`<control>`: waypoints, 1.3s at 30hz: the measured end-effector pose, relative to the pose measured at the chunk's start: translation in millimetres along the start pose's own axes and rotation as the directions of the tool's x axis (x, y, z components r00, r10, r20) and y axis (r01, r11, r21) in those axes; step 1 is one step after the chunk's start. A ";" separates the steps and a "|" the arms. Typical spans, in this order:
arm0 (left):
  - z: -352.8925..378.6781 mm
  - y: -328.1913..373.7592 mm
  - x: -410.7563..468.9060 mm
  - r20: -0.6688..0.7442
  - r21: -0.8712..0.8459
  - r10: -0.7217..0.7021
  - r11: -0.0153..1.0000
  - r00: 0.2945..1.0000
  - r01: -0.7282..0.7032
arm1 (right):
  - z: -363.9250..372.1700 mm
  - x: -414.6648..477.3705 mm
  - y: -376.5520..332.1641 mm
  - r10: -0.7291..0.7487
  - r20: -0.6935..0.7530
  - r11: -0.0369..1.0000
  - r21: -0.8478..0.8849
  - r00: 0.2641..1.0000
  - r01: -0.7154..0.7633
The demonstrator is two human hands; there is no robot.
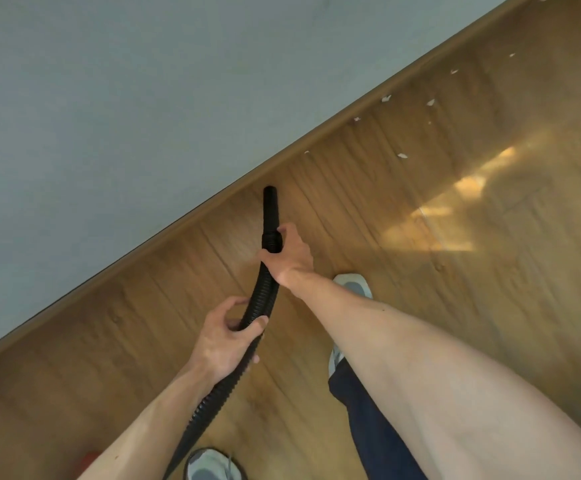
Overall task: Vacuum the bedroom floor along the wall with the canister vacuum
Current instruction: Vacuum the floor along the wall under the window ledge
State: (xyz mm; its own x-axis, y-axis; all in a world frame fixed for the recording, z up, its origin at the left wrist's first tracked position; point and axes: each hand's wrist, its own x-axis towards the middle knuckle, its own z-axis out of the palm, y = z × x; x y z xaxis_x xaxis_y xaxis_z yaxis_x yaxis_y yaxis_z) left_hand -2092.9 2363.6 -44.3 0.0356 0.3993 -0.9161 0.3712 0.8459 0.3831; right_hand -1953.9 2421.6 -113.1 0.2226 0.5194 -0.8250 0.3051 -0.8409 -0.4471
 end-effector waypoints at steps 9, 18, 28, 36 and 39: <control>51.9 59.3 14.1 0.030 0.014 -0.050 0.999 0.998 0.050 | -73.4 29.2 -7.3 0.006 -0.028 0.999 -0.051 1.000 -0.007; 70.9 91.4 18.6 0.041 0.016 -0.018 1.000 0.999 0.018 | -106.8 40.5 -19.8 -0.028 -0.022 0.996 -0.084 0.999 0.026; 69.5 107.4 25.5 0.115 0.103 0.026 0.994 0.993 -0.038 | -117.6 40.8 -19.6 0.071 -0.141 0.997 0.042 0.987 -0.066; 101.6 126.6 29.4 0.229 0.214 0.038 0.973 0.973 -0.089 | -162.2 38.8 12.1 0.194 -0.224 0.978 0.118 0.955 -0.171; 113.8 134.5 35.7 0.247 0.244 0.027 0.966 0.969 -0.089 | -176.7 43.4 17.6 0.207 -0.235 0.974 0.139 0.950 -0.178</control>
State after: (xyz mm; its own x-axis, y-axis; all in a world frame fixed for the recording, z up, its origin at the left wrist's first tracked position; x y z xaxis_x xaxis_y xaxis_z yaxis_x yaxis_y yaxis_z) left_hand -1936.1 2451.4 -39.0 0.2734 0.3224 -0.9062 0.5819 0.6948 0.4227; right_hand -1775.3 2456.3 -95.8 0.4921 0.3546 -0.7950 0.1289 -0.9329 -0.3363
